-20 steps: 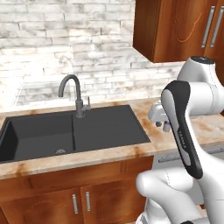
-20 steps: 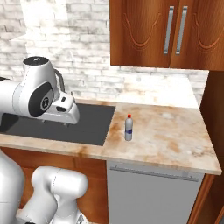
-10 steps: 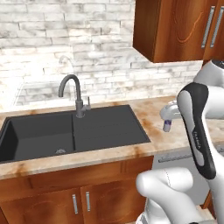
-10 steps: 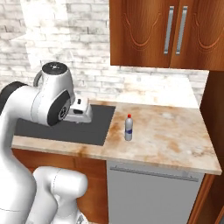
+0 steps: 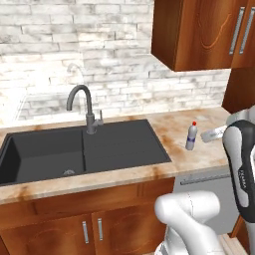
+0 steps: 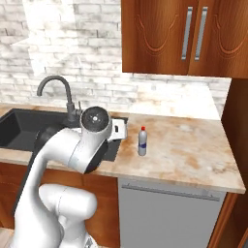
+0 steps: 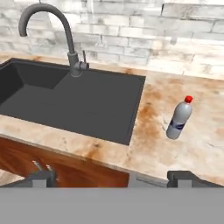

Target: Take the bottled waters from the counter and place them in the freezer to freeze. Close the freezer door after placing the bottles.

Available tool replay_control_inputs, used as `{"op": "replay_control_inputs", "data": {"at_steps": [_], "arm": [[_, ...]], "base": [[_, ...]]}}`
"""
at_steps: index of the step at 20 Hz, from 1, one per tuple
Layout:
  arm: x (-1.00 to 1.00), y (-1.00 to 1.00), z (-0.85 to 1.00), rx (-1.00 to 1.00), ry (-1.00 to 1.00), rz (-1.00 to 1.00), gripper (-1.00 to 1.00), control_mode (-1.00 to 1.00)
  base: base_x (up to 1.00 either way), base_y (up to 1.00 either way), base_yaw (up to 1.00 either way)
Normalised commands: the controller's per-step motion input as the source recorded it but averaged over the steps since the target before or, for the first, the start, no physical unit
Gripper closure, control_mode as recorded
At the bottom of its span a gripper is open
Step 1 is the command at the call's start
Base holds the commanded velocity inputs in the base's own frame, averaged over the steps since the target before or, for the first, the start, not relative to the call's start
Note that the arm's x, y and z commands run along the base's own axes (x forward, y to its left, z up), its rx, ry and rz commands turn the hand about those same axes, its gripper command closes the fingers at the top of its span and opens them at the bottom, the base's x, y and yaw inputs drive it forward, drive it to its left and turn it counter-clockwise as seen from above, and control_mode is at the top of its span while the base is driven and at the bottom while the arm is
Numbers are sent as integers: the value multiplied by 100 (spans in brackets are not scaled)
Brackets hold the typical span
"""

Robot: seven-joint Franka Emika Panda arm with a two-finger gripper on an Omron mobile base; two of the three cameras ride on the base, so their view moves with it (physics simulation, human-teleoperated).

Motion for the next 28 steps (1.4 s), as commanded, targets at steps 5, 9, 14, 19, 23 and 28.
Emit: {"op": "replay_control_inputs", "data": {"at_steps": [5, 9, 14, 19, 23, 28], "arm": [[15, -40, -49, 0, -63, 3, -100, -100], [1, -36, -41, 6, -63, 0, -100, -100], [34, -45, -19, 0, -16, 0, -100, -100], [37, -44, -29, 15, -2, 13, -100, -100], [24, -10, -59, 7, 0, 19, -100, -100], [29, 0, -52, 1, 0, 10, -100, -100]], "base": [[0, 0, 0], [0, 0, 0], [0, 0, 0], [0, 0, 0], [0, 0, 0], [0, 0, 0]]}}
